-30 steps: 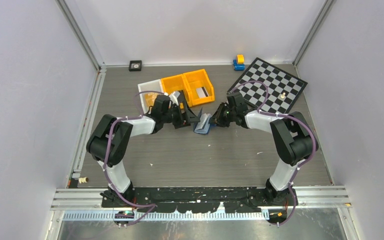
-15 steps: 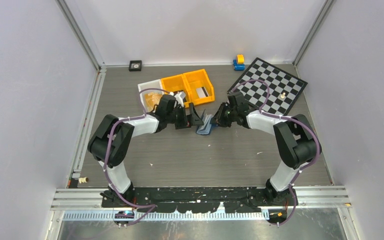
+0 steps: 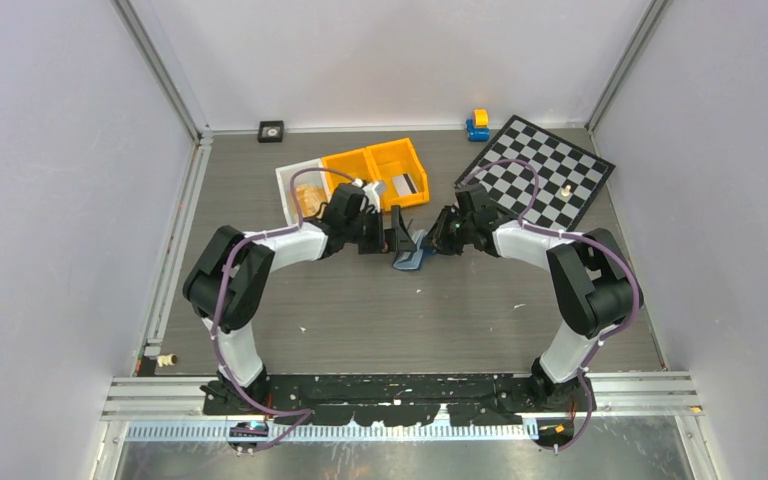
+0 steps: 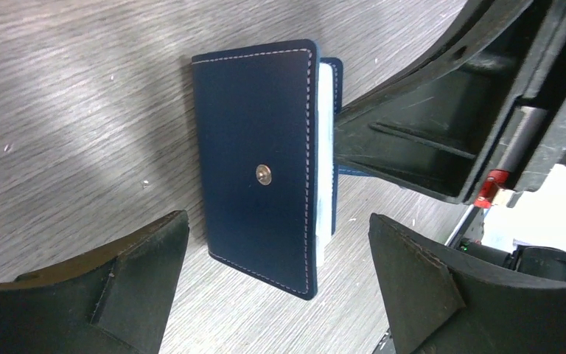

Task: Take the credit cards out of the card holder
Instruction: Pick up the card holder from the center of the board.

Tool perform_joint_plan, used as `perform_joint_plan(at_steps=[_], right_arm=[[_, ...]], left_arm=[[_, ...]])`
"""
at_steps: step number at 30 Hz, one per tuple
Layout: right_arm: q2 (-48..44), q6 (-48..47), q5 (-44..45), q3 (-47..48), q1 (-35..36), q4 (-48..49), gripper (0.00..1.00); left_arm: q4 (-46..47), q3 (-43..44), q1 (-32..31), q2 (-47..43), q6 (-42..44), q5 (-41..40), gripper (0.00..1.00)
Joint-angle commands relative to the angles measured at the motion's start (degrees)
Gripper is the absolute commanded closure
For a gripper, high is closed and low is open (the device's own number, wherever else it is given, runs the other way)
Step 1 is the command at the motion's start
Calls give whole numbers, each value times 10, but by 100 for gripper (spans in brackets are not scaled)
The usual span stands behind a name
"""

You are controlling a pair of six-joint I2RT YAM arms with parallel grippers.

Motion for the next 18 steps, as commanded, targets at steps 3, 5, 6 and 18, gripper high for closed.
perform_joint_plan(at_steps=[3, 5, 6, 18], right_arm=[[-14, -21, 6, 18, 7, -13, 90], [-14, -21, 8, 18, 7, -14, 90], [-14, -21, 8, 18, 7, -15, 90], [-16, -23, 12, 19, 8, -20, 90]], left_arm=[[-56, 37, -11, 13, 36, -16, 7], [-75, 44, -10, 22, 36, -21, 12], [-81, 48, -11, 27, 35, -21, 14], [-90, 50, 2, 49, 15, -21, 50]])
